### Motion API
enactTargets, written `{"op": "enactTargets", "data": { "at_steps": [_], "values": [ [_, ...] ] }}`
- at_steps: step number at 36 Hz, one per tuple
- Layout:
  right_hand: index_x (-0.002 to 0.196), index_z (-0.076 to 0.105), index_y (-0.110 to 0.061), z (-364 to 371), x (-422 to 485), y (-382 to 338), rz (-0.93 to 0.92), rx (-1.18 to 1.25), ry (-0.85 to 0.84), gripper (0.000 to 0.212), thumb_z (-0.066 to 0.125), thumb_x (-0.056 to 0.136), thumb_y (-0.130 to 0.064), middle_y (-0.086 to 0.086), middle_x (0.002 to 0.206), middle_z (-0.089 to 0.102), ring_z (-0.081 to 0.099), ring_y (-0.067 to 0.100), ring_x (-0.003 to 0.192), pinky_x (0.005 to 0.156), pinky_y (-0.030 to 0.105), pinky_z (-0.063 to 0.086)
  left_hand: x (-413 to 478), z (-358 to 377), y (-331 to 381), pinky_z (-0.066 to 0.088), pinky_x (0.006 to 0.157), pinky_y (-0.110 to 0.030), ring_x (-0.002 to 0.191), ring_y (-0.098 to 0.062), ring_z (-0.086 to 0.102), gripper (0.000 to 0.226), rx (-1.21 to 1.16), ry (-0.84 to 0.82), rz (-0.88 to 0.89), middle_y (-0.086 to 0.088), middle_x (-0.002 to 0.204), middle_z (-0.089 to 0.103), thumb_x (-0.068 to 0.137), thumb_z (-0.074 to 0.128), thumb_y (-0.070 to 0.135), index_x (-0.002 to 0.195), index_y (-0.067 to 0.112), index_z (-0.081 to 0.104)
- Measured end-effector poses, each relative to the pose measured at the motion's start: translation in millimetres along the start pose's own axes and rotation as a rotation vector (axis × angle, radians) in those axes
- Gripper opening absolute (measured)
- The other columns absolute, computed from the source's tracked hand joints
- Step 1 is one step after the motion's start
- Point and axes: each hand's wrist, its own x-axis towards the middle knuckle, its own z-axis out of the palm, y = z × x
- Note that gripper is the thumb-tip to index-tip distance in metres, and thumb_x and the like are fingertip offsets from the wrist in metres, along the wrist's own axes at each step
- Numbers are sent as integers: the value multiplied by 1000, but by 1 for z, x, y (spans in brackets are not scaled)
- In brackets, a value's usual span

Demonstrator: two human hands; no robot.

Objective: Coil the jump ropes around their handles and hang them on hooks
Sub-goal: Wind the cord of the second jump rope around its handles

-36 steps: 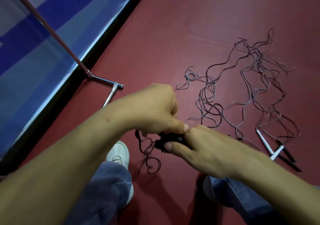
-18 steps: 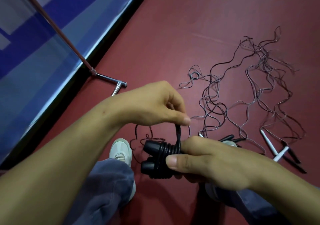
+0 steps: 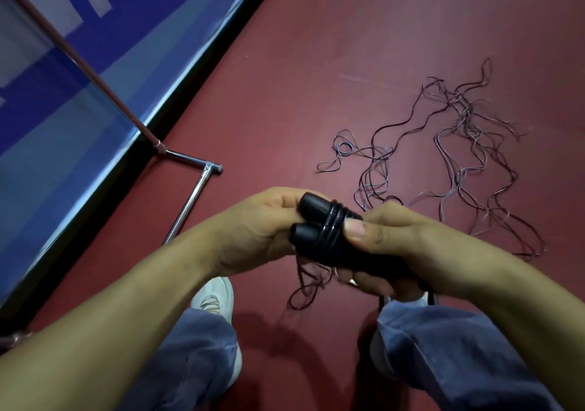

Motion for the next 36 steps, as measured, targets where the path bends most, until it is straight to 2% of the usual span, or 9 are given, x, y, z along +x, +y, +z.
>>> {"op": "enactTargets", "data": {
  "at_steps": [2, 4, 12, 15, 19, 22, 27, 31, 36],
  "values": [
    [79, 70, -6, -3, 3, 3, -13, 32, 79, 53, 53, 91, -55, 12, 55, 57, 38, 16, 37, 40, 19, 28, 0, 1, 1, 40, 61, -26, 69, -22, 48, 28, 127, 68, 8, -10, 75, 61, 94, 54, -6, 89, 12, 74],
    [86, 68, 0, -6, 5, 8, -22, 27, 165, 56, 56, 89, -55, 12, 56, 58, 38, 15, 36, 39, 19, 29, 0, 2, 1, 40, 56, -26, 60, -18, 49, 33, 298, 109, -5, -7, 65, 61, 95, 55, -9, 78, 14, 71],
    [83, 71, -6, -11, 5, 11, -66, 129, 289, 40, 65, 86, -46, 17, 60, 59, 33, 15, 39, 40, 18, 28, -2, 15, -6, 39, 57, -31, 56, -21, 51, 27, 471, 226, -62, -6, 62, 66, 103, 54, 17, 81, 20, 69],
    [88, 67, 2, -14, 2, 11, -91, 141, 264, 28, 67, 83, -26, 15, 60, 58, 35, 15, 42, 40, 19, 29, -5, 15, -5, 36, 57, -30, 51, -14, 47, 28, 539, 252, -62, -2, 58, 63, 103, 54, 18, 80, 24, 69],
    [85, 69, -4, -13, 0, 11, -144, 138, 258, 4, 66, 87, -6, 14, 63, 60, 39, 16, 46, 42, 20, 33, -5, 17, -1, 37, 55, -26, 50, -10, 44, 27, 572, 309, -48, 0, 58, 62, 101, 52, 20, 81, 22, 70],
    [90, 67, -2, -13, 4, 14, -125, 140, 360, 7, 64, 95, 1, 15, 65, 62, 40, 18, 49, 43, 23, 32, -7, 23, 0, 37, 48, -20, 44, -6, 43, 27, 603, 345, -48, -2, 58, 65, 102, 53, 26, 83, 21, 72],
    [87, 68, -3, -20, 6, 21, -75, -57, 527, 12, 68, 95, -12, 9, 64, 65, 47, 20, 51, 46, 29, 37, -12, 28, -4, 41, 51, -42, 47, -16, 39, 36, 846, 397, 16, -14, 59, 55, 100, 55, 31, 74, 8, 63],
    [85, 69, -11, -20, 13, 29, -26, -402, 595, 23, 70, 94, -31, 15, 68, 64, 48, 15, 54, 56, 35, 40, -15, 32, -7, 42, 52, -42, 54, -28, 51, 31, 1116, 379, 17, -4, 58, 52, 95, 55, 29, 68, 13, 48],
    [78, 59, -16, -12, 25, 30, 62, -645, 598, 31, 65, 95, -42, 10, 66, 62, 52, 21, 56, 56, 42, 45, -15, 34, -5, 49, 64, -38, 73, -28, 60, 26, 1425, 376, 61, 1, 77, 55, 99, 46, 36, 78, 22, 40]
  ]
}}
